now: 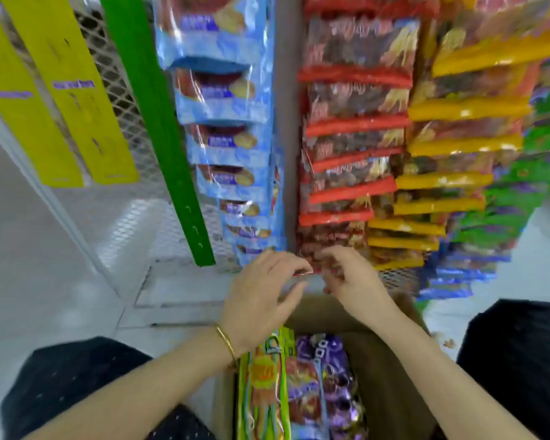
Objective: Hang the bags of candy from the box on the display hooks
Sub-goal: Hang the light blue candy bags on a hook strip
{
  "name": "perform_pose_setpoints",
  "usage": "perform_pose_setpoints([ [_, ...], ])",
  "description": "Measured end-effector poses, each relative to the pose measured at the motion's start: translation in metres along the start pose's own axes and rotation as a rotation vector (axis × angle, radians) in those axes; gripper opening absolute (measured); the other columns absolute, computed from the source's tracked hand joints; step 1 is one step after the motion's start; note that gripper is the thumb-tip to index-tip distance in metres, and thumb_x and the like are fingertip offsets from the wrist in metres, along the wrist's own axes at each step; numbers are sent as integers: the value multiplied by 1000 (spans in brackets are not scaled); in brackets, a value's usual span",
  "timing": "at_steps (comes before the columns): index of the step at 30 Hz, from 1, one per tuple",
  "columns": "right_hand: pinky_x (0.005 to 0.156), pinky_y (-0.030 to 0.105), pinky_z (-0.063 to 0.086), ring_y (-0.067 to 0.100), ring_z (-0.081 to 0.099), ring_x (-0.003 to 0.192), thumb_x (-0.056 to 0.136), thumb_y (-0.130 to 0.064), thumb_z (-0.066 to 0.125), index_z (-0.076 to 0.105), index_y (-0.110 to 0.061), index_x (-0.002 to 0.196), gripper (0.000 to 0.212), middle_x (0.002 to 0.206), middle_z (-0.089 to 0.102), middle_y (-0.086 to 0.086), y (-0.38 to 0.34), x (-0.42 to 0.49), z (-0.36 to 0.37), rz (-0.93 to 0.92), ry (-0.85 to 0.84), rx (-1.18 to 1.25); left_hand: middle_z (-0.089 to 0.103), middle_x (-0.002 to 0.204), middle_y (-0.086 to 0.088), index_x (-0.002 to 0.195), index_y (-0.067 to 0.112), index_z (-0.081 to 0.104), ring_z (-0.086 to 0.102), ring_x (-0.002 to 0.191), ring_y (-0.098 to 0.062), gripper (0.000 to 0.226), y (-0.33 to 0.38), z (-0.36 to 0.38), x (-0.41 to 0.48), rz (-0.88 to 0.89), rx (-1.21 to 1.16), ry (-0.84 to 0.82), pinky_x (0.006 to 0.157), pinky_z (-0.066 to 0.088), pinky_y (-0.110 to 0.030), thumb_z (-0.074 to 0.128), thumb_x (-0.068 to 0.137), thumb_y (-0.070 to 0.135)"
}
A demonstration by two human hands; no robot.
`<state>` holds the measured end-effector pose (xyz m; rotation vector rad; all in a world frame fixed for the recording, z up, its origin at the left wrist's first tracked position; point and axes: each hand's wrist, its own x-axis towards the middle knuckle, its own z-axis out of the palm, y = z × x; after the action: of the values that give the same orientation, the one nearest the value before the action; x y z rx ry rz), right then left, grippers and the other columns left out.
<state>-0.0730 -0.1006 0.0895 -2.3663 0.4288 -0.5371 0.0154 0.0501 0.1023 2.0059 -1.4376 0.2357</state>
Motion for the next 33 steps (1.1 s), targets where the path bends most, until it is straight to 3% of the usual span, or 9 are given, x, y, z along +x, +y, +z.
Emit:
perform_pose_setpoints([
  [2, 77, 33, 46, 27, 62, 85, 86, -2, 55, 62, -5, 102, 18, 96, 63, 12, 58, -16, 40, 207, -222, -46, 63, 96, 5, 102, 25, 59, 52, 92, -11, 26, -23, 34, -22, -161, -19, -180, 80, 34, -17, 47, 81, 35],
  [6, 77, 22, 38, 13, 55, 81, 89, -3, 54, 58, 2, 112, 24, 104, 60, 9, 132, -50, 98, 524, -516, -17, 65, 93, -3, 99, 16, 65, 61, 88, -21, 25, -54, 67, -36, -349, -19, -353, 80, 37, -24, 54, 78, 26],
  [8, 85, 25, 40, 21, 57, 103, 91, -12, 56, 51, -2, 125, 36, 117, 57, 13, 149, -63, 123, 636, -669, -52, 65, 92, -5, 97, 12, 65, 61, 85, -22, 21, -62, 72, -32, -393, -61, -367, 81, 39, -26, 58, 78, 16],
  [12, 105, 26, 25, 25, 32, 136, 89, -26, 61, 21, -8, 147, 73, 150, 30, 11, 167, -73, 167, 490, -836, -120, 63, 93, -6, 97, 9, 65, 58, 78, -14, 19, -73, 80, -29, -457, -114, -317, 79, 40, -18, 62, 79, 6],
  [16, 108, 41, 25, 33, 18, 140, 95, -19, 49, 4, -21, 150, 71, 153, 26, 7, 179, -71, 189, 411, -910, -195, 64, 92, -1, 98, 11, 64, 57, 79, -9, 18, -76, 83, -30, -496, -113, -343, 69, 34, 0, 61, 82, 5],
  [19, 102, 43, 36, 33, 30, 131, 93, -9, 47, 26, -14, 143, 55, 142, 41, 12, 186, -73, 196, 368, -830, -331, 63, 93, 1, 99, 11, 64, 57, 82, -9, 17, -77, 84, -30, -503, -108, -349, 67, 34, 1, 59, 84, 7],
  [22, 86, 36, 41, 30, 46, 112, 91, -15, 51, 58, -5, 108, 21, 114, 57, 13, 193, -67, 190, 285, -773, -388, 62, 94, 2, 100, 13, 64, 57, 84, -9, 17, -78, 86, -30, -516, -107, -346, 66, 34, 1, 58, 85, 8],
  [28, 65, 23, 40, 16, 56, 79, 85, -16, 66, 65, -9, 85, 8, 87, 61, 6, 174, -30, 120, 415, -871, 48, 64, 102, -1, 104, 14, 63, 58, 87, -9, 20, -68, 89, -24, -514, -178, -378, 71, 36, -3, 59, 86, 10],
  [33, 58, 11, 35, 7, 49, 64, 83, -13, 68, 68, -4, 87, 10, 72, 57, -3, 112, 2, 54, 229, -822, 57, 59, 121, 0, 127, 16, 51, 55, 103, -10, 42, -46, 88, -18, -511, -245, -569, 85, 42, -19, 62, 86, 21],
])
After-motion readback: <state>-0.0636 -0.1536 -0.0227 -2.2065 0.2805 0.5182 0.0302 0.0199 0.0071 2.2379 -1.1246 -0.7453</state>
